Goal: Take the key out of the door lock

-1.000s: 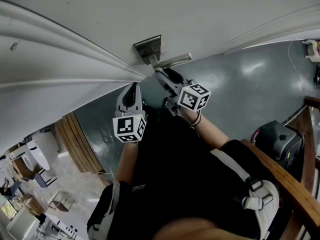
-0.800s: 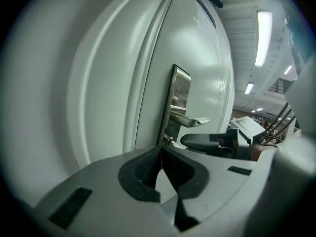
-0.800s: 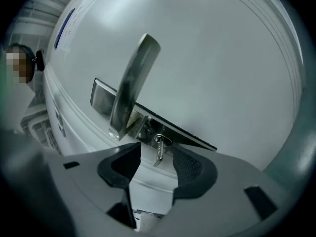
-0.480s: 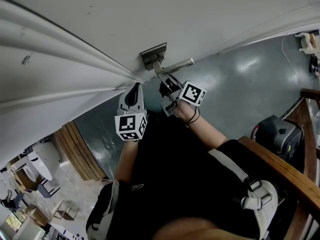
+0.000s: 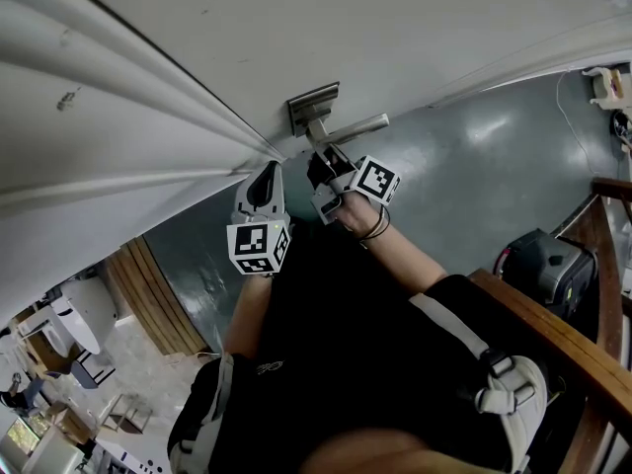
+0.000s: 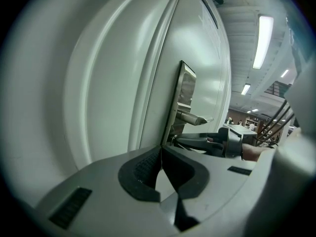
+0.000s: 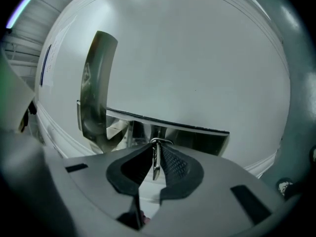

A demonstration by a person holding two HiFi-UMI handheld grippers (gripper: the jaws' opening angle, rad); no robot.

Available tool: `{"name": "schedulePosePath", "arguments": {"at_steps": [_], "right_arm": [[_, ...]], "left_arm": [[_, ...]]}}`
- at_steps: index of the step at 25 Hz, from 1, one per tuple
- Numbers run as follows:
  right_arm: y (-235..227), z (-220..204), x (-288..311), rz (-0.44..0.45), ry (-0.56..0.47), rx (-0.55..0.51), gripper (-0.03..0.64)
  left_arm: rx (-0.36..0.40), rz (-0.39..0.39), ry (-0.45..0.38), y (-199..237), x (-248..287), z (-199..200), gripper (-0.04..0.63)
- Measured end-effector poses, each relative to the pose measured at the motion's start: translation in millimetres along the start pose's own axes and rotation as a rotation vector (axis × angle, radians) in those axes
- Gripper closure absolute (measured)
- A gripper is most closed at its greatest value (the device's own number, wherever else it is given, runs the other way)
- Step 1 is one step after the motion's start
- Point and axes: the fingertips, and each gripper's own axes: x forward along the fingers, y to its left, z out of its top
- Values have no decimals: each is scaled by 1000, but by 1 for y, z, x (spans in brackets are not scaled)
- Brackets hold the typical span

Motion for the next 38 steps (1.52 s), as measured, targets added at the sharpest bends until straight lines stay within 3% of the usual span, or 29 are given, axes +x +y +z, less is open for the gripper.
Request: {"name": "schedulePosePath", "arguments": {"at_steps": [14, 18, 22, 27, 38], "right_arm": [[-3, 0, -4, 3, -48, 87, 588], [-4, 2, -5, -1, -83, 102, 584], [-5, 7, -4, 23, -133, 187, 547], [-8, 6, -7, 12, -142, 201, 584], [-6, 5, -9, -4, -163, 230, 588]], "left_arm": [[3, 0, -8, -2, -7, 1, 571], [-4, 11, -6, 3, -11, -1, 571], [-6, 10, -5, 5, -11, -2, 571], [-5, -4, -2, 1, -10, -2, 571], [-2, -24, 1, -6, -13, -4, 571]]}}
